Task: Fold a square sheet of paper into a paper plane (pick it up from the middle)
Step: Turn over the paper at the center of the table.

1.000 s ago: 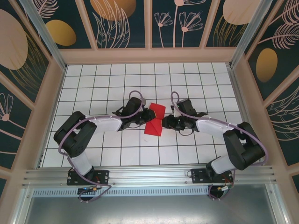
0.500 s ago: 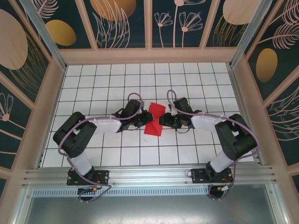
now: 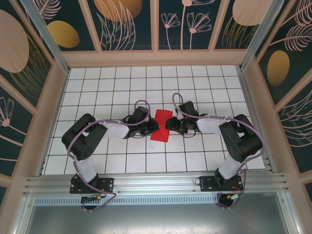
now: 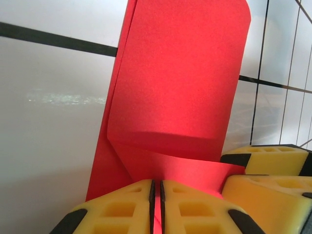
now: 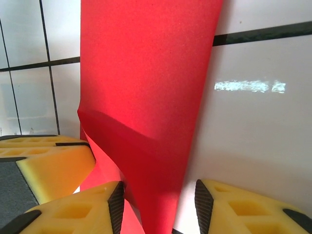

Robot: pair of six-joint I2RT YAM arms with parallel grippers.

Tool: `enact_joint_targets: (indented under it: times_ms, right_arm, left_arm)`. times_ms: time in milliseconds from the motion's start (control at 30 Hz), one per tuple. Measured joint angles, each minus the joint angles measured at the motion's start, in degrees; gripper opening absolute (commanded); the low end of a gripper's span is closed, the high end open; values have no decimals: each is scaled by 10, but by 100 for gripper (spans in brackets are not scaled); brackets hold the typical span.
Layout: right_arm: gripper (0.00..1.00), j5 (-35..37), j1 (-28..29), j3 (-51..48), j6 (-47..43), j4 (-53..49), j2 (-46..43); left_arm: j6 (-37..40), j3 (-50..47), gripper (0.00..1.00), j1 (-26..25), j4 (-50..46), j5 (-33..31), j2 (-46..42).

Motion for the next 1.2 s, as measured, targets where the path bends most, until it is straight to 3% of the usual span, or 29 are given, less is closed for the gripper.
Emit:
enact_joint_targets:
  times_ms: [233, 767, 1200]
  right_arm:
    - [37, -5, 0, 4, 11, 6, 7]
    - [32, -58, 0, -16, 22, 70, 16]
    - [4, -94, 0, -34, 22, 90, 16]
  left_arm:
    - [0, 0, 13, 0, 0, 0, 4]
    - [0, -1, 13, 0, 0, 0, 4]
    - [-5, -13, 13, 0, 7, -3, -9]
